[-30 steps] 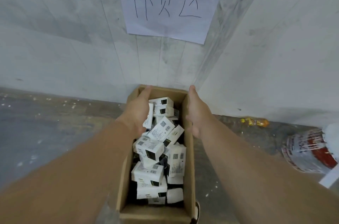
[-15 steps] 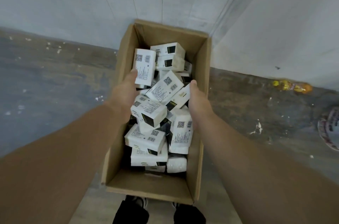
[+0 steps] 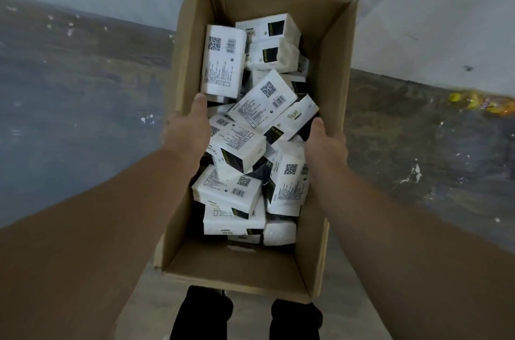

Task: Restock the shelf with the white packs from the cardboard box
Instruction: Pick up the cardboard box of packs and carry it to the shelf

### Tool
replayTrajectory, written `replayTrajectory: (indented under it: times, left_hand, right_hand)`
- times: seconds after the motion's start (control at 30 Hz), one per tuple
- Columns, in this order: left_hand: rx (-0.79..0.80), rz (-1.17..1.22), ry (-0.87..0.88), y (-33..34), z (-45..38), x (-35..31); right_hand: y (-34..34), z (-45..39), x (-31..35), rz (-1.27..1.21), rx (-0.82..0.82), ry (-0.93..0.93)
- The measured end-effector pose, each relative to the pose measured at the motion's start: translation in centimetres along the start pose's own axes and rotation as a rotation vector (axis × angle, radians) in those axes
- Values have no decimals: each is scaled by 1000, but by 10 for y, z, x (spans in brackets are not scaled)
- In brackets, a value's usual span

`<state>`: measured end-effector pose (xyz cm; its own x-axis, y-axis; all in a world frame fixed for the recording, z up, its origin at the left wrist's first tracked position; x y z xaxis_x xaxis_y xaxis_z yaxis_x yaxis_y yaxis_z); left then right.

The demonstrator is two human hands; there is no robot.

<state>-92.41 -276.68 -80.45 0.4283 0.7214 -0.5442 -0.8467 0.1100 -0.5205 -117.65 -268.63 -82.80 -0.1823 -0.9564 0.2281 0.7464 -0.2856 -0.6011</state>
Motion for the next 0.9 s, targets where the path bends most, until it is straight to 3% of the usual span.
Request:
replayTrajectory:
  times: [0.37, 0.9]
  left_hand:
    - [-50, -167, -27, 2, -20, 21]
    - [-54, -264, 10, 22, -48, 43]
  right_hand:
    - [3, -12, -8, 194, -124, 9]
    - [37, -17, -19, 155, -32, -41]
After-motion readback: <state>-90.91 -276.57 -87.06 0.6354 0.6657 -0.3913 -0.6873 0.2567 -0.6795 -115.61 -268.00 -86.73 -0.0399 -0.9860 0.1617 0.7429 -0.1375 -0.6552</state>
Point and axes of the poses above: each hand's wrist, its own z-axis away from the middle knuckle, its own y-axis out of the palm, x = y × z, the point moved 6 cm from there along -z, towards the middle knuckle, and after that the axes turned 10 degrees about y, right-handed, at the moved point
